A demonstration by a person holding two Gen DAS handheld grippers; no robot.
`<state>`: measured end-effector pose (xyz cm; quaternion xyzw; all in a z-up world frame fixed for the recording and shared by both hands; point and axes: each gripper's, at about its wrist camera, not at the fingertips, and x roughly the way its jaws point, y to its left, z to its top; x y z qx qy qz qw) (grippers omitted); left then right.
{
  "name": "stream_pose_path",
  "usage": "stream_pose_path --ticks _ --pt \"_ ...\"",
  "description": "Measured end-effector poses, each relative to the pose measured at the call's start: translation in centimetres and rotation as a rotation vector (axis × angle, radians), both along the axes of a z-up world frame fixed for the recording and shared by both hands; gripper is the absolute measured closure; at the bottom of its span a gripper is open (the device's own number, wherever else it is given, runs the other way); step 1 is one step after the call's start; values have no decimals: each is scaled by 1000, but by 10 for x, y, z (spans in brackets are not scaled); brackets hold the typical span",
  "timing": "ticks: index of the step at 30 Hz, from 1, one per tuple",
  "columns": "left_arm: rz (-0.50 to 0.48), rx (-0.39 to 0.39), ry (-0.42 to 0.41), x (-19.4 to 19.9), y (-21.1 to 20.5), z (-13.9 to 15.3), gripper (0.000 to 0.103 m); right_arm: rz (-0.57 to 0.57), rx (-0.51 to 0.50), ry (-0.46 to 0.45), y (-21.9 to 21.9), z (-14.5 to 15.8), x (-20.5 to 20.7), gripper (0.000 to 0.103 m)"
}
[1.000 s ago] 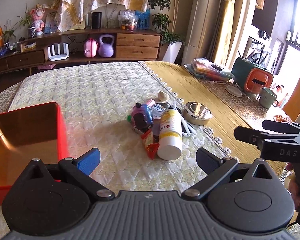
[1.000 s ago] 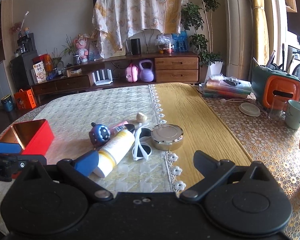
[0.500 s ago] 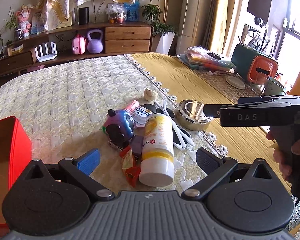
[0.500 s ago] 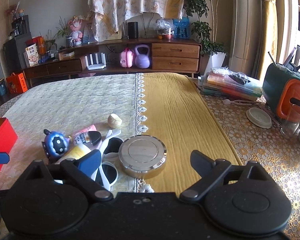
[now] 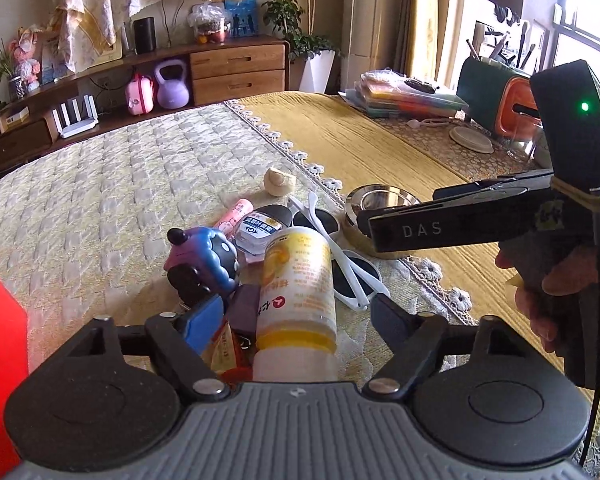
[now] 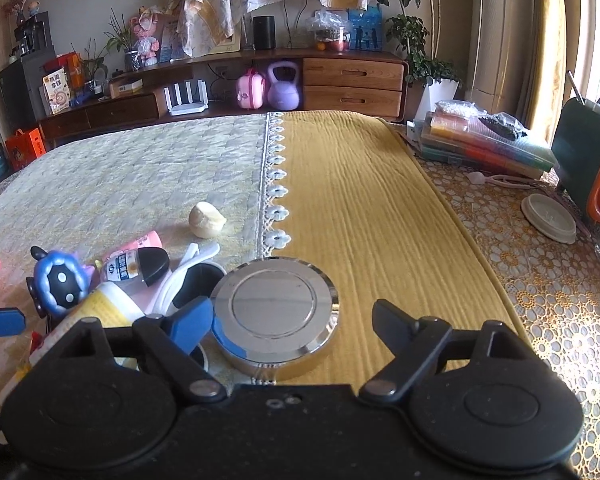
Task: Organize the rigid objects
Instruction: 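Grasp the white yellow-labelled bottle with the left tool while the right tool grasps the silver round tin, then carry the bottle and the silver tin over the red tin box with both tools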
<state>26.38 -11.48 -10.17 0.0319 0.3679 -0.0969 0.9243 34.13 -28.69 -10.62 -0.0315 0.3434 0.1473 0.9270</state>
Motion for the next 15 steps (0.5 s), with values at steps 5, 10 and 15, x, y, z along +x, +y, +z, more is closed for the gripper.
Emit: stream_pose_path --ticks 5,10,15 --pt "3 6 22 8 -2 -6 44 18 -7 -4 7 -2 5 17" --pt "4 10 33 12 -4 -11 57 8 -7 17 9 -8 10 25" --pt "6 10 31 12 -4 -11 58 -4 21 24 6 -10 10 27"
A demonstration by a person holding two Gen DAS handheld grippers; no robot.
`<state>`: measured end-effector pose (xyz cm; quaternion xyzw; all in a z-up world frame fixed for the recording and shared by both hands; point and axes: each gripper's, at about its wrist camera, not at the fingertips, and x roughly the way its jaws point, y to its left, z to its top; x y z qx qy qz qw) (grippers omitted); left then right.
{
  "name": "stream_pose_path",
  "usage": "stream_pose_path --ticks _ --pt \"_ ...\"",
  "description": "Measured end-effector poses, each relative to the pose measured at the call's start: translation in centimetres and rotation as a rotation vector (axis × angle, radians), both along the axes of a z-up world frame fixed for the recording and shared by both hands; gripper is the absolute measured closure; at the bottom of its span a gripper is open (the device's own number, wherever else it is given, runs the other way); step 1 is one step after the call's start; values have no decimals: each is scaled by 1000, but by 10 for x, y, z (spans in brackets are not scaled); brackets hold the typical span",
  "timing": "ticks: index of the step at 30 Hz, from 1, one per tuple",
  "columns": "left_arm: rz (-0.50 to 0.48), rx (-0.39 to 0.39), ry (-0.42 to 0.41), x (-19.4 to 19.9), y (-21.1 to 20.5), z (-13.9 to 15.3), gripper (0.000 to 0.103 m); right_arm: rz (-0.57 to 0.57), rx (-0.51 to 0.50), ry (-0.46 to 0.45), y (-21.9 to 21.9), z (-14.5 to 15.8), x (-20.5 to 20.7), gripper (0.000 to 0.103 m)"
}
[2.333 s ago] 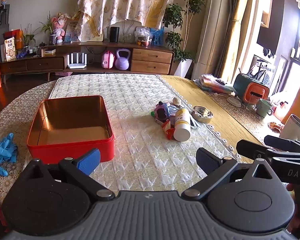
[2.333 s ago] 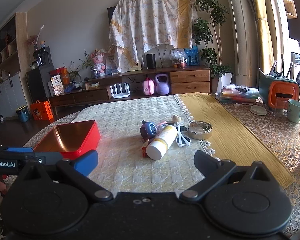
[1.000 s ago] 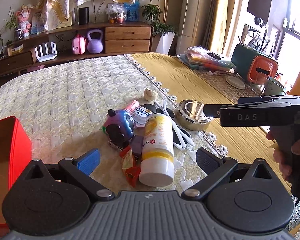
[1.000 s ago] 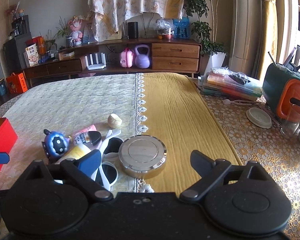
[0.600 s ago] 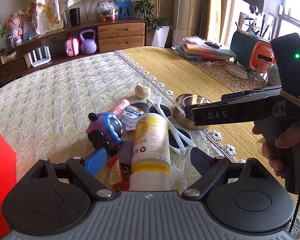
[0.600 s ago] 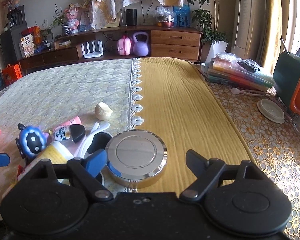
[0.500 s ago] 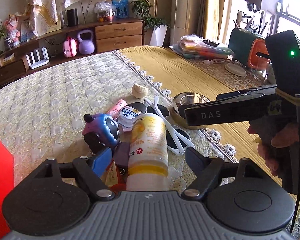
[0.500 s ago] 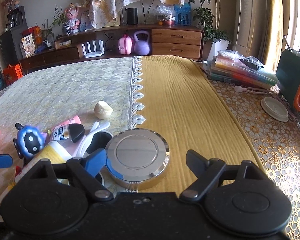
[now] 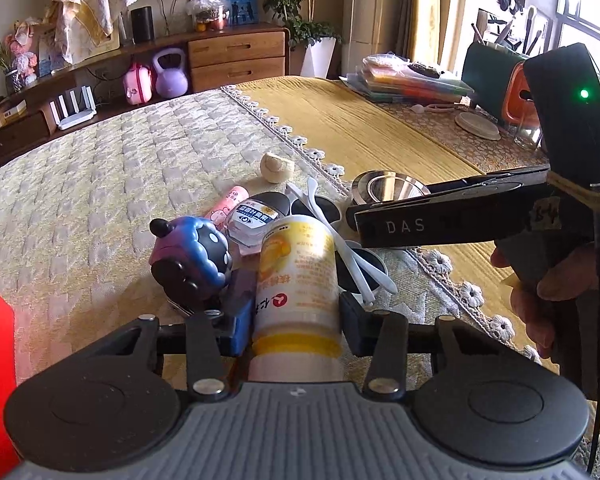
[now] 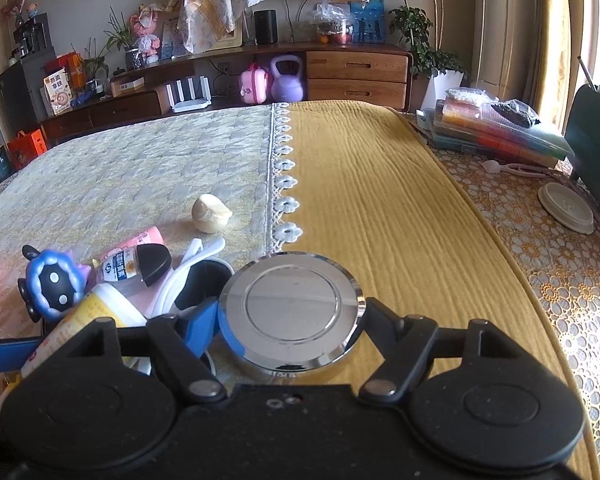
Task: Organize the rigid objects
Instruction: 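Carry the bottle and the silver tin over the red tin box with both tools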
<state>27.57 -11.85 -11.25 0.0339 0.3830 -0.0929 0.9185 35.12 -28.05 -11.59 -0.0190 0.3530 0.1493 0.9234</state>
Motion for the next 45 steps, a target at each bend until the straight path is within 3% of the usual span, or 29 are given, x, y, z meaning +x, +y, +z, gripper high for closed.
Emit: stream_pose_path --ticks 12,24,33,45 --pt "38 -35 41 -3 5 6 59 -41 42 21 -13 16 -24 27" --pt "87 -86 50 -27 24 29 59 4 50 14 -15 50 -76 27" --pt "127 -103 42 -58 51 58 59 68 47 -2 6 81 -117 27" --pt "200 -118 16 -102 116 91 59 202 17 -43 72 116 -155 27"
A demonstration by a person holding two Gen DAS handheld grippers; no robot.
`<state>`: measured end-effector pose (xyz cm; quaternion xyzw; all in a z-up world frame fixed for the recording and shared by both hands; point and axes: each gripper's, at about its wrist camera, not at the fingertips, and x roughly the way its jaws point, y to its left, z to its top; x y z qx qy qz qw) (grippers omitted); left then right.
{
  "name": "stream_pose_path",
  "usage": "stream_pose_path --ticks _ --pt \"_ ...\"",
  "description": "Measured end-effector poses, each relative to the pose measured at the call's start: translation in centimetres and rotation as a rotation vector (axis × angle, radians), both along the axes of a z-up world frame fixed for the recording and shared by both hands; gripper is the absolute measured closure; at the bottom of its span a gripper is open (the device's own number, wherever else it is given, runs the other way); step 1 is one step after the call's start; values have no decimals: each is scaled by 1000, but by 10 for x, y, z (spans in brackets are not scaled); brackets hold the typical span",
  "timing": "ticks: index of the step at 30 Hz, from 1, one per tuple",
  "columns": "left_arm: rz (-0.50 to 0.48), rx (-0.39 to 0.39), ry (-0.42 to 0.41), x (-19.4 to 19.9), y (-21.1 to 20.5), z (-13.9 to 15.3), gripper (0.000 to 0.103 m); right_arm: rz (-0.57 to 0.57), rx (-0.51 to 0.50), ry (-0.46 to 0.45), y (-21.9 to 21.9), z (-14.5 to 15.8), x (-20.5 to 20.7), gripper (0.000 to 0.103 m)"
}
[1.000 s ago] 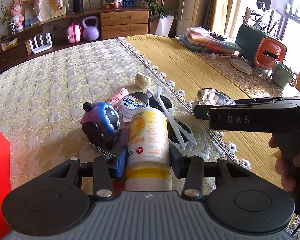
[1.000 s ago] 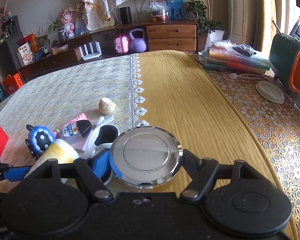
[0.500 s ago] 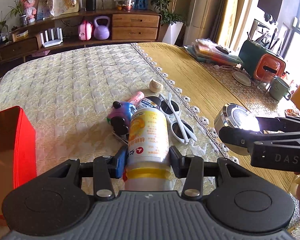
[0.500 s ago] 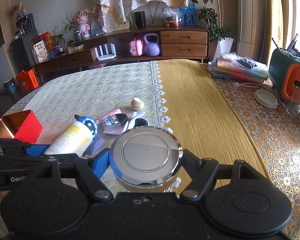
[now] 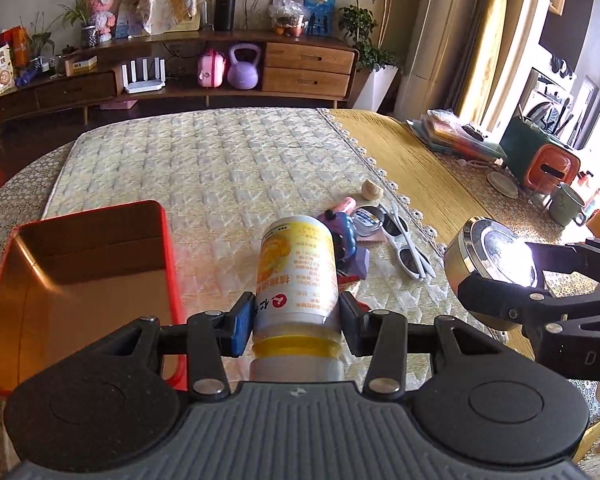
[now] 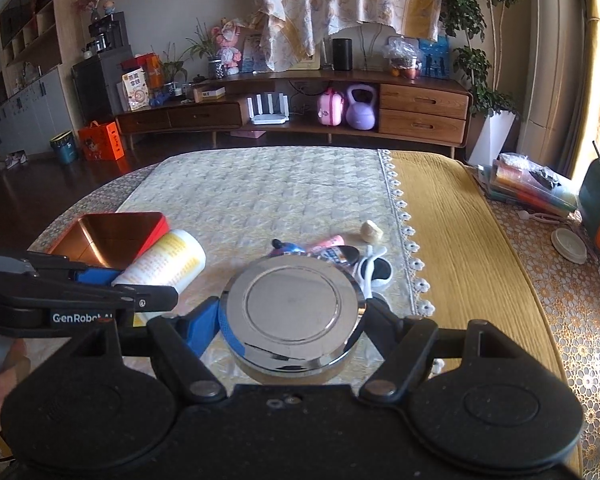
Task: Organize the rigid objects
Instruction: 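Carry the bottle and the silver tin over the red tin box with both tools, then lower the bottle into the red box and open the left tool while the right tool releases the tin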
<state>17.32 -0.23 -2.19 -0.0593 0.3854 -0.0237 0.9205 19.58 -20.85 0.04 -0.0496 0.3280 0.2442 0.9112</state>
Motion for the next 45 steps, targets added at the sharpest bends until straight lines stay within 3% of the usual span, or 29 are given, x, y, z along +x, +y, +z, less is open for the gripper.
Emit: stream_pose_path --ticks 13,25,35,45 --pt "124 20 -11 -24 94 10 59 145 -26 -22 96 7 -22 27" --pt "228 39 40 -3 173 -10 59 266 -89 -28 184 -16 -13 27" --pt "254 33 116 36 203 -39 59 345 -141 3 228 -49 17 27" --pt "217 56 146 58 200 -59 59 422 -215 30 257 -73 23 28"
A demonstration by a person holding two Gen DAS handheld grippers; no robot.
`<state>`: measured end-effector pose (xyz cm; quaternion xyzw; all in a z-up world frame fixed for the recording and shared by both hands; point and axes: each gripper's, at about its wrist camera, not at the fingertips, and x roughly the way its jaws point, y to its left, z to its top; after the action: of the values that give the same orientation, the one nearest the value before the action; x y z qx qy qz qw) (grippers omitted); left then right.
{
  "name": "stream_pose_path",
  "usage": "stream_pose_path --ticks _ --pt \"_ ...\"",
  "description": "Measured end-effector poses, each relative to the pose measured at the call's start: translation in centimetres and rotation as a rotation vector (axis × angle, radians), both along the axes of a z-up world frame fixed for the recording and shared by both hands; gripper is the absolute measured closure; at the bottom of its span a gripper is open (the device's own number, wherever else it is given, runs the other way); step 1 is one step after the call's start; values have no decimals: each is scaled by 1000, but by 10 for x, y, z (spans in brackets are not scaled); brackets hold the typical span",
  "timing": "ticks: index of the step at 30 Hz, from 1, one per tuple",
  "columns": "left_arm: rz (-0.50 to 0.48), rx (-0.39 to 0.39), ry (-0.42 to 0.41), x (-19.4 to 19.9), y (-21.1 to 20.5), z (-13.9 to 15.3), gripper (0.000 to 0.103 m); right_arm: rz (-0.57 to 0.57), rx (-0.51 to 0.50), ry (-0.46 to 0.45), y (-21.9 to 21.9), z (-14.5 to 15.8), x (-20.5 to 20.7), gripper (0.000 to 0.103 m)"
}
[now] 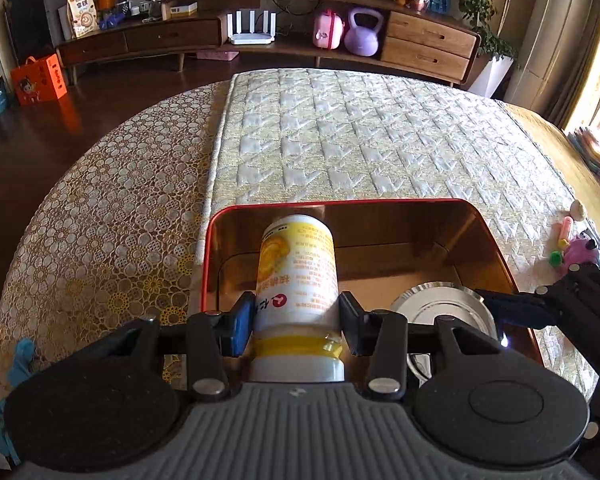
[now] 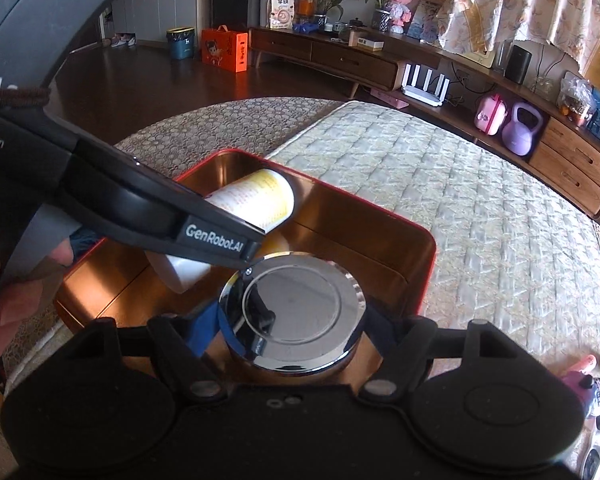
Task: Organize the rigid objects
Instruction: 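Lower the bottle into the red box and open the left tool while the right tool releases the tin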
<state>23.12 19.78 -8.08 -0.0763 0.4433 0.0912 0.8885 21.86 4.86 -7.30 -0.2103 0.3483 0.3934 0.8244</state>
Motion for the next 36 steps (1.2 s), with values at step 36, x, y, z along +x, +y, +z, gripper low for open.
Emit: stream_pose_path --ticks 36 --pt "15 -33 -23 -26 -15 28 51 -60 136 55 -54 38 -27 19"
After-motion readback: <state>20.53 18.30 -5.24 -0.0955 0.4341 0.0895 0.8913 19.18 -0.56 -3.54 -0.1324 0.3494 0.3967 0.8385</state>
